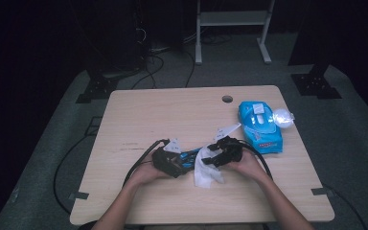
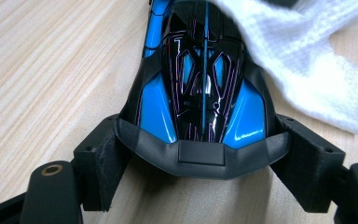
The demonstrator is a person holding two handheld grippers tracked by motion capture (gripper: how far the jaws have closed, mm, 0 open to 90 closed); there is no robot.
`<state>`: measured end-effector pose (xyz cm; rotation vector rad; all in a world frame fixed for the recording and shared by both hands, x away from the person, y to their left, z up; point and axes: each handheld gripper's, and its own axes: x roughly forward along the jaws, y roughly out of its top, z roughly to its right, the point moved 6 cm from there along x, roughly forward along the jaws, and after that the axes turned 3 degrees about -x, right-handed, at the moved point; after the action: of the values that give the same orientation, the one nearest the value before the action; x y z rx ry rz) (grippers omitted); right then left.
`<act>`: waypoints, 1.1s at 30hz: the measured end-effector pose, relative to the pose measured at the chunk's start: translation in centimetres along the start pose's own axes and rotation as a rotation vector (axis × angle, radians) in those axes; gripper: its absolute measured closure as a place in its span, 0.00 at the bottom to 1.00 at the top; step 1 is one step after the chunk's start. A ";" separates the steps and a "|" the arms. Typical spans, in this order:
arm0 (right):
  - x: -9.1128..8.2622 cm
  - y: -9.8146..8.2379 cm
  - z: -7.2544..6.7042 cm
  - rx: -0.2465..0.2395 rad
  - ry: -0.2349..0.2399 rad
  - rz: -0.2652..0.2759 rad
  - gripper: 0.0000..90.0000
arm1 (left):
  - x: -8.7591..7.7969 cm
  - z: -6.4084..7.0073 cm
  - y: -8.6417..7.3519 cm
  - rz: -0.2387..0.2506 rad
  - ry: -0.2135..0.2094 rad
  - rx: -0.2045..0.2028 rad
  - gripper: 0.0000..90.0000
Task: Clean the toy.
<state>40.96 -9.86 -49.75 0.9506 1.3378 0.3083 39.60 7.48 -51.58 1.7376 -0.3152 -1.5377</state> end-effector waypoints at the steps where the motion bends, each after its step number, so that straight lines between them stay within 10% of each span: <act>1: 0.1 0.1 -0.3 -0.020 -0.024 0.005 0.43 | 0.0 0.0 0.0 -0.002 0.001 0.000 0.26; 10: -1.2 -1.0 0.3 -0.015 -0.118 0.001 0.91 | 0.0 0.0 0.0 -0.003 0.007 0.002 0.26; 16: -2.1 -2.3 2.0 0.035 -0.211 -0.034 0.95 | 0.0 0.0 0.0 -0.003 0.006 0.002 0.26; 25: -1.1 -0.8 -0.3 -0.033 -0.164 -0.004 0.95 | -0.1 0.0 0.0 -0.004 0.007 0.001 0.27; 33: -1.8 -2.1 1.4 0.055 -0.208 -0.006 0.92 | -0.1 0.0 0.0 -0.004 0.005 0.000 0.26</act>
<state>41.11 -12.92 -50.09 0.9960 1.1628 0.1634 39.55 7.55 -51.55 1.7431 -0.3099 -1.5357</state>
